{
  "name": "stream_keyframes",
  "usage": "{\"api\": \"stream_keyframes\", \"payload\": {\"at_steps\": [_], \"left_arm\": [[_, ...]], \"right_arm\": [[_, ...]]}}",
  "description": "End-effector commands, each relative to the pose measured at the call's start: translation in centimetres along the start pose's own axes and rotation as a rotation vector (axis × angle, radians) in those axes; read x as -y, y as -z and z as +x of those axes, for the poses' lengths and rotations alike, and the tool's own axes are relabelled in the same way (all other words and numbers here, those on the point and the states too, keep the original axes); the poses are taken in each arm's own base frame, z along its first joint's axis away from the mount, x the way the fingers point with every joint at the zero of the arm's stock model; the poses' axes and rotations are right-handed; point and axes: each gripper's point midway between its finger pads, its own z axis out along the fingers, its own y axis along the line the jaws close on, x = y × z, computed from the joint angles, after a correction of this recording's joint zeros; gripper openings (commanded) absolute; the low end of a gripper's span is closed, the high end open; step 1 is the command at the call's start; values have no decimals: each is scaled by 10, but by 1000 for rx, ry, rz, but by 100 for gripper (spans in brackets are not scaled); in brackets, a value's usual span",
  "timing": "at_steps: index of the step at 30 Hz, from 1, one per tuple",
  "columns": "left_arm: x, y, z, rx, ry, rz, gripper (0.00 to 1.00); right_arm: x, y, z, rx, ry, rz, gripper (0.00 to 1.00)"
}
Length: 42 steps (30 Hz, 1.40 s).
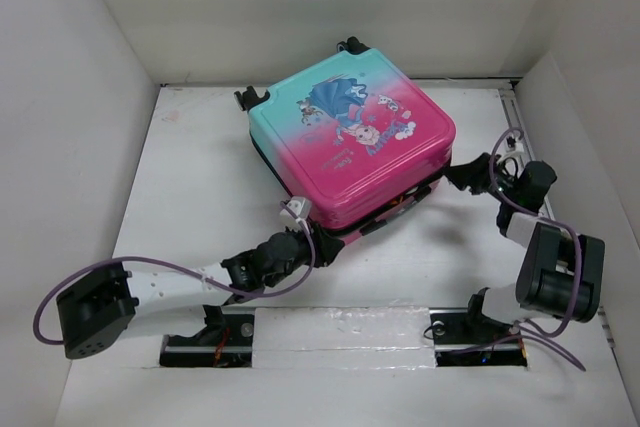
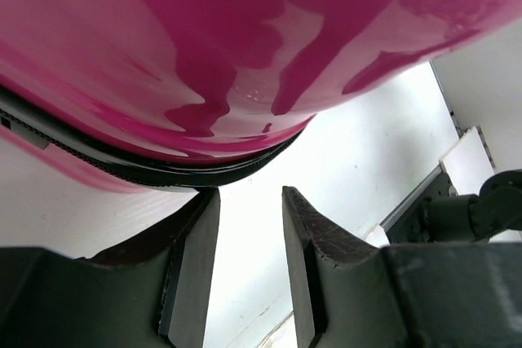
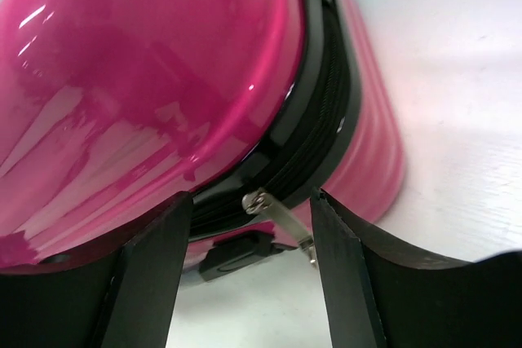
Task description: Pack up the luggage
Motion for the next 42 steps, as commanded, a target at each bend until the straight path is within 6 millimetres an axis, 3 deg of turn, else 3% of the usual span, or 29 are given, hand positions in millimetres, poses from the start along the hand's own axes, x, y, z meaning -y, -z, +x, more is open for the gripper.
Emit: {"api": "stream_keyframes", "payload": {"at_steps": [1, 4, 7, 8, 13, 18, 20, 23, 24, 26, 32, 33, 34, 35, 37, 38, 40, 42], "left_arm": [[22, 3, -21, 78, -6, 93, 32], [21, -1, -18, 71, -20, 84, 32], [25, -6, -17, 57, -24, 86, 32], [24, -7, -13, 41, -28, 88, 32], [28, -7, -17, 55, -10, 102, 32], [32, -10, -23, 71, -8, 92, 31], [32, -10, -23, 71, -8, 92, 31], [35, -12, -28, 82, -15, 87, 31], [36, -14, -29, 82, -15, 87, 31], [35, -14, -30, 88, -15, 80, 31], [37, -16, -31, 88, -15, 80, 31], [35, -16, -29, 82, -18, 74, 31], [34, -16, -31, 88, -17, 67, 31], [34, -15, -31, 87, -18, 66, 31], [30, -13, -31, 92, -18, 57, 31], [27, -12, -31, 99, -17, 50, 31], [26, -12, -32, 107, -17, 41, 31], [23, -12, -31, 100, -30, 33, 31]], "right_arm": [[-20, 5, -5, 29, 52, -94, 66], [-21, 7, -4, 45, 63, -93, 66], [-5, 2, 3, 40, 6, -47, 62], [-9, 1, -6, 81, 46, -73, 60], [-23, 0, -2, 92, -1, -199, 53], [-16, -1, 24, 75, -101, -212, 55], [-23, 0, 27, 92, -87, -246, 55], [-27, 0, 33, 92, -126, -274, 45], [-26, 0, 35, 89, -134, -271, 37], [-29, -2, 33, 97, -113, -276, 36], [-38, -4, 3, 136, -24, -272, 56], [-25, -8, 7, 121, -90, -202, 58], [-19, -9, 5, 117, -81, -166, 59], [-18, -7, -2, 135, 37, -131, 62], [7, -7, 12, 94, -7, 42, 63], [13, -3, 10, 99, 27, 100, 66], [2, 4, -5, 161, 99, 128, 68], [-3, 4, -7, 154, 125, 123, 68]]}}
